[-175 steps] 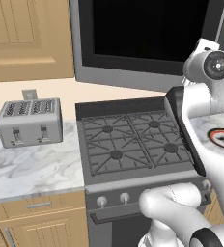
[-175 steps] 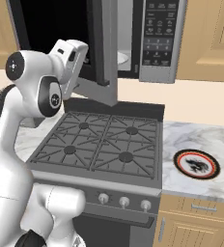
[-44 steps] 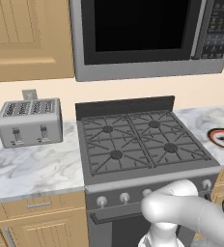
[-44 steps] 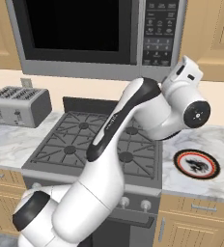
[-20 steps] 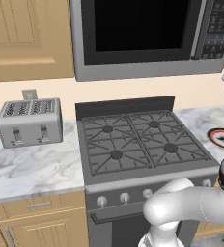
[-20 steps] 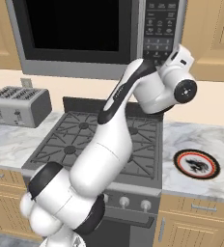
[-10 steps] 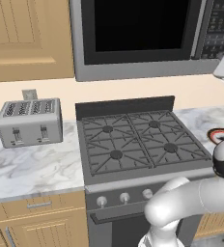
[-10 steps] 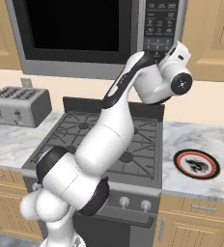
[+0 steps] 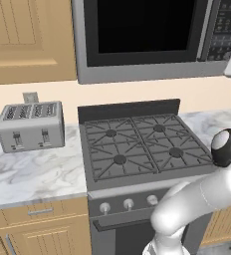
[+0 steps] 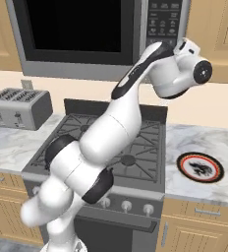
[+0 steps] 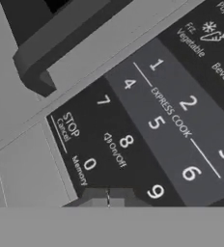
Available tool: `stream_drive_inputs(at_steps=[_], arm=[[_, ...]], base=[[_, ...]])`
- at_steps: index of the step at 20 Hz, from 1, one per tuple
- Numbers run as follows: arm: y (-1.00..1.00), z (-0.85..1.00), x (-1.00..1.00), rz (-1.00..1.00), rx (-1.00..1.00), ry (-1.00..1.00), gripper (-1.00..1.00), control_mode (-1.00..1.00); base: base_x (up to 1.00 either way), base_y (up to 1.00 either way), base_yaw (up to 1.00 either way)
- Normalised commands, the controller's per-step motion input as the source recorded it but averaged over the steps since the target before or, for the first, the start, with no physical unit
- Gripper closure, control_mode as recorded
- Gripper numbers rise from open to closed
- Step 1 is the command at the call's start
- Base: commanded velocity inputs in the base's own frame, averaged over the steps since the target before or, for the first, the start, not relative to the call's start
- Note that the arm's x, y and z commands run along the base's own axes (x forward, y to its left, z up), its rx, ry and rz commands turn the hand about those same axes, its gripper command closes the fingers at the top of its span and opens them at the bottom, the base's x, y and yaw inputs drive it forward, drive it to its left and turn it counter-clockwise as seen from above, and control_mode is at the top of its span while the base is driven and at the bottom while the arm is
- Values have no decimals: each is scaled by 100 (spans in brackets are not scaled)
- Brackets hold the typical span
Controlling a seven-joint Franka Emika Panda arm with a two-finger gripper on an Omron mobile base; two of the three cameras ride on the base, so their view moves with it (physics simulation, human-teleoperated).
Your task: Pick the cheese from the counter and place it in the microwave. Then turn on the microwave.
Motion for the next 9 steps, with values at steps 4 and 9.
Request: stream_drive_inputs(at_steps=[4, 9], arm=[[-19, 0, 28, 0, 0, 0, 100, -100], [-4, 0, -46, 0, 0, -7, 100, -100]], base=[[0, 0, 0], [0, 0, 0]])
